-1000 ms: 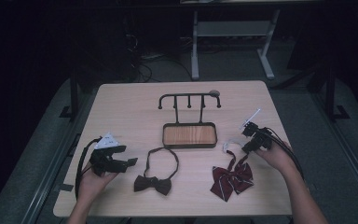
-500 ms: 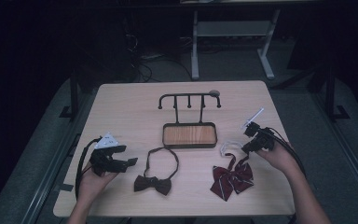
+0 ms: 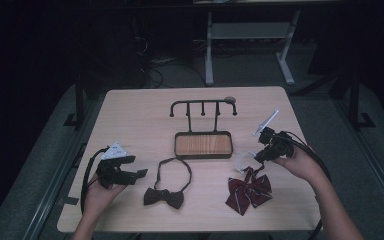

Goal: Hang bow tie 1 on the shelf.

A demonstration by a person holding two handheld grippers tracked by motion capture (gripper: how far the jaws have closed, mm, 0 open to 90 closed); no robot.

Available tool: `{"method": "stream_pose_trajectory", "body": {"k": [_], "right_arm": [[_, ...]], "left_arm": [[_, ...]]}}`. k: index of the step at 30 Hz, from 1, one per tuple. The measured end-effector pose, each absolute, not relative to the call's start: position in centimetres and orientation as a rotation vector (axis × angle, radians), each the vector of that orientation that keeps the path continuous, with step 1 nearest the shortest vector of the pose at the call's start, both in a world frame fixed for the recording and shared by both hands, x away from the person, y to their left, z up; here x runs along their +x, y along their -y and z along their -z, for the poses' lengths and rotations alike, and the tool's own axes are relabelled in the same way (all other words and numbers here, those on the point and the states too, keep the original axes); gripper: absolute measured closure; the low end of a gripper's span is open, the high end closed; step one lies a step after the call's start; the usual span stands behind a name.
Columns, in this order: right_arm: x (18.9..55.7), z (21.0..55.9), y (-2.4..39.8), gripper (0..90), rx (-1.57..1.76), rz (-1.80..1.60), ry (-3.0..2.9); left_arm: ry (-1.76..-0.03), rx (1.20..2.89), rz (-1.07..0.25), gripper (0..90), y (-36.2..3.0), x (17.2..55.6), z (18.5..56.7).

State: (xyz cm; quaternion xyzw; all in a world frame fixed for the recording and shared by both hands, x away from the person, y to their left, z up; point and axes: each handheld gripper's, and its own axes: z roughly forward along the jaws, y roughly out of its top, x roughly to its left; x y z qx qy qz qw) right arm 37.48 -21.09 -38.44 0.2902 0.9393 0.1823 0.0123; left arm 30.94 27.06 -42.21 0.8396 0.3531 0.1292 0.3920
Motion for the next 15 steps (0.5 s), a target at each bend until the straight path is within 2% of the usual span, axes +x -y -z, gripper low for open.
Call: {"method": "stream_pose_trajectory", "body": {"k": [15], "right_arm": [[36.9, 35.8, 20.8, 82.7, 0.786, -0.622, -2.998]], "left_arm": [[-0.892, 2.139, -0.33, 26.4, -27.0, 31.0, 42.2]]}}
